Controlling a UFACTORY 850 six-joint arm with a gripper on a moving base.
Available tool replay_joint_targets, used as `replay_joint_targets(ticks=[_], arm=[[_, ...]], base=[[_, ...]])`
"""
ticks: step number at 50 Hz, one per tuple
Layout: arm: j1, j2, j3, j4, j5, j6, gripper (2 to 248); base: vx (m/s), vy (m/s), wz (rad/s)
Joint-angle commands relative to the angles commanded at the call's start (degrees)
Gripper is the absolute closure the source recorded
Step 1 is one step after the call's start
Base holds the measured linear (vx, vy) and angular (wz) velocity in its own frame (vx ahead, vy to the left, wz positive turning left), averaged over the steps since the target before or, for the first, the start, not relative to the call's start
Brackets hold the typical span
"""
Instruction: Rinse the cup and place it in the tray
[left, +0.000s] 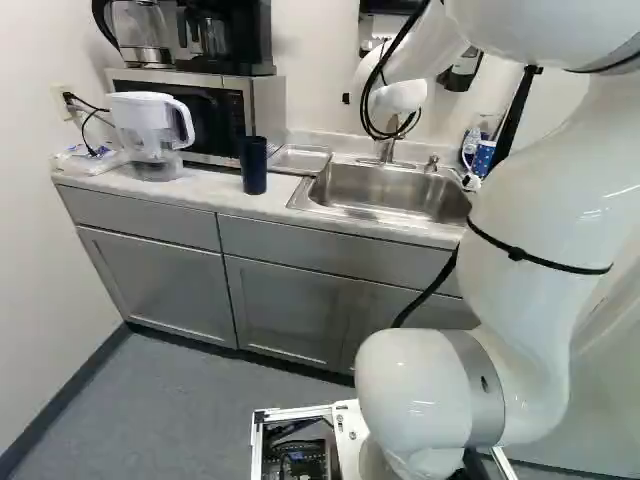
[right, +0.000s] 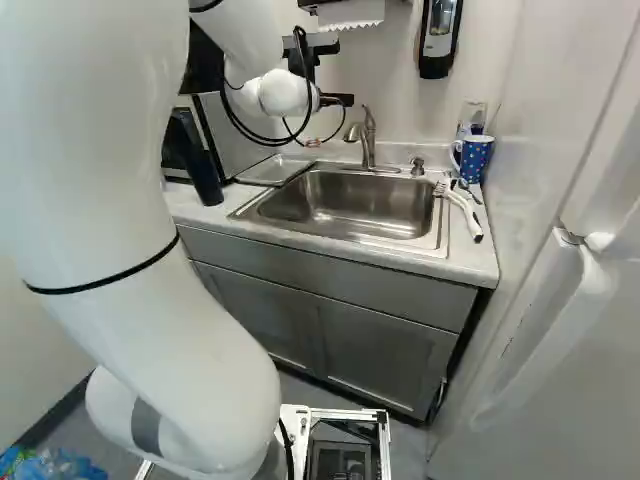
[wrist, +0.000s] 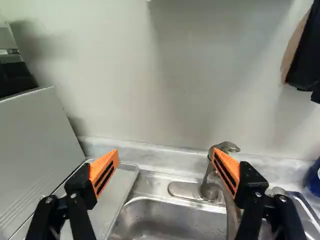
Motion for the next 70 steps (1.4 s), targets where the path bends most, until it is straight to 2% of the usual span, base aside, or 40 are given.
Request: replay_joint_targets(ticks=[22, 50, 70], arm=[[-1.12, -3.22, -3.42, 0.00, -3.32, 0.00, 3], [-2.38, -4.84, -5.18, 0.00, -7.99, 0.00, 3], [-2.95, -7.47, -8.09, 0.00, -8.14, 0.00, 3]], base=[[0.000, 0.000, 0.000], [0.000, 0.000, 0.000], [0.000, 0.000, 0.000]])
